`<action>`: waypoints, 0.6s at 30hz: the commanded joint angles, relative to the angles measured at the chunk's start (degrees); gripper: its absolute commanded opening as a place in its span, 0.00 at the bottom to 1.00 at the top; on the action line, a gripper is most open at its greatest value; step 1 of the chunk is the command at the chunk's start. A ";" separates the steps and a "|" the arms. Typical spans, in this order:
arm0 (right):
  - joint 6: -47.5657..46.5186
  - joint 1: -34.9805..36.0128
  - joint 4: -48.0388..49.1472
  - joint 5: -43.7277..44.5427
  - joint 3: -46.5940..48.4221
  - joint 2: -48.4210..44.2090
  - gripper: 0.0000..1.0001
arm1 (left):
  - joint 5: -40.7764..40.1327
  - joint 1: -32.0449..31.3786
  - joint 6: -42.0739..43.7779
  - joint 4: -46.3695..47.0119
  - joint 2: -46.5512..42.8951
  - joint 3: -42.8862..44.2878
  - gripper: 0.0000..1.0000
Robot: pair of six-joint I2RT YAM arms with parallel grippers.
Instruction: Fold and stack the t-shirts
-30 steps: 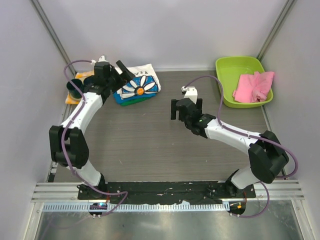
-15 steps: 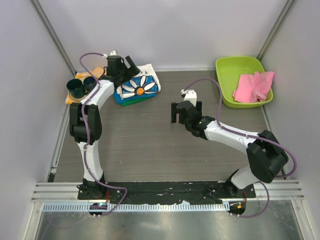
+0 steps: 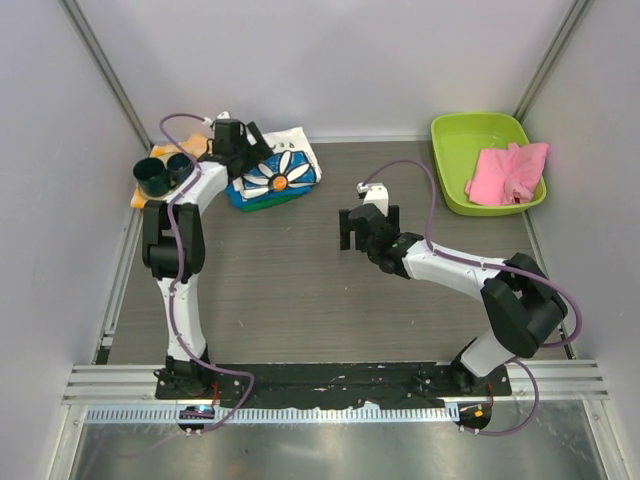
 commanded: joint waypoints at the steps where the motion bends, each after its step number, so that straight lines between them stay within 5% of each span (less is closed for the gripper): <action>1: 0.76 0.19 1.69 -0.10 0.71 -0.62 1.00 | -5.12 3.06 2.46 -3.46 -0.09 -2.17 0.96; 10: 1.81 0.19 -0.16 0.25 0.27 -3.25 1.00 | -8.64 7.63 2.99 -3.29 -3.24 -11.76 0.95; 18: 4.10 0.19 -7.62 6.40 5.71 -4.14 1.00 | -8.20 7.63 -1.05 -5.29 -21.76 -20.02 0.95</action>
